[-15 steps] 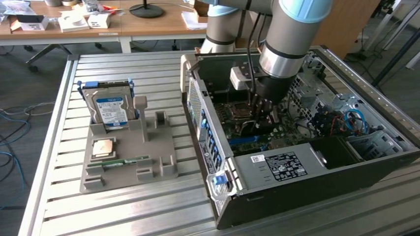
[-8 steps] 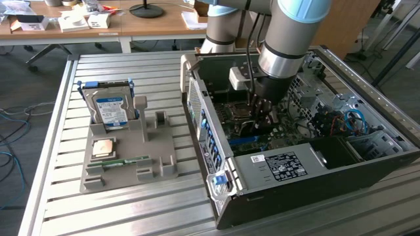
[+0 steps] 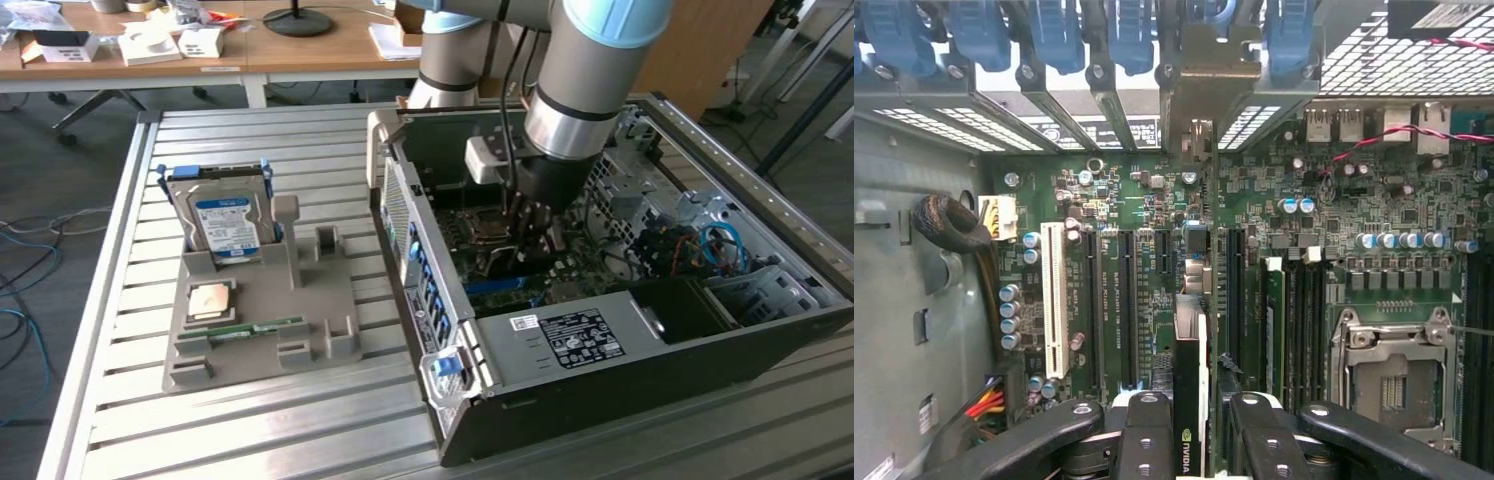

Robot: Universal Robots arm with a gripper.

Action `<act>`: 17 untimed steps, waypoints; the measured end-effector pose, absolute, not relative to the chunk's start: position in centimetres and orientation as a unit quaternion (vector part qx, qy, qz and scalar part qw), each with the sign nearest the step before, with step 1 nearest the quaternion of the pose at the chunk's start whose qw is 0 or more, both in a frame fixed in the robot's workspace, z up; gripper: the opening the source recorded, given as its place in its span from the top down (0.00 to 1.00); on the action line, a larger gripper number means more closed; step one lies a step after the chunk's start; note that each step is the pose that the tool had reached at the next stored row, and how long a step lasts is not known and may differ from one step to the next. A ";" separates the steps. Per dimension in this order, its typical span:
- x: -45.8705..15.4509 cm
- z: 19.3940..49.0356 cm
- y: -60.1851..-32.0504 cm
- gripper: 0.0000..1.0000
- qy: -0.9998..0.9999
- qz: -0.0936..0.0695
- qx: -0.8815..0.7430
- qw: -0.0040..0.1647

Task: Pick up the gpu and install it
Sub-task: 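Insert the gpu into the slot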

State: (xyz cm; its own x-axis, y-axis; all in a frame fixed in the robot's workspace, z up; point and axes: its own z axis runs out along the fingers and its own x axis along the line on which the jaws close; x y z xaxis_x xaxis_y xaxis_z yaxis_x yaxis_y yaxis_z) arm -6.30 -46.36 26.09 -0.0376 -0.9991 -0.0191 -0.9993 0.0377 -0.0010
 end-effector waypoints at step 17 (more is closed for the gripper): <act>-6.5 25.7 -46.3 0.73 0.720 0.006 -0.694 0.007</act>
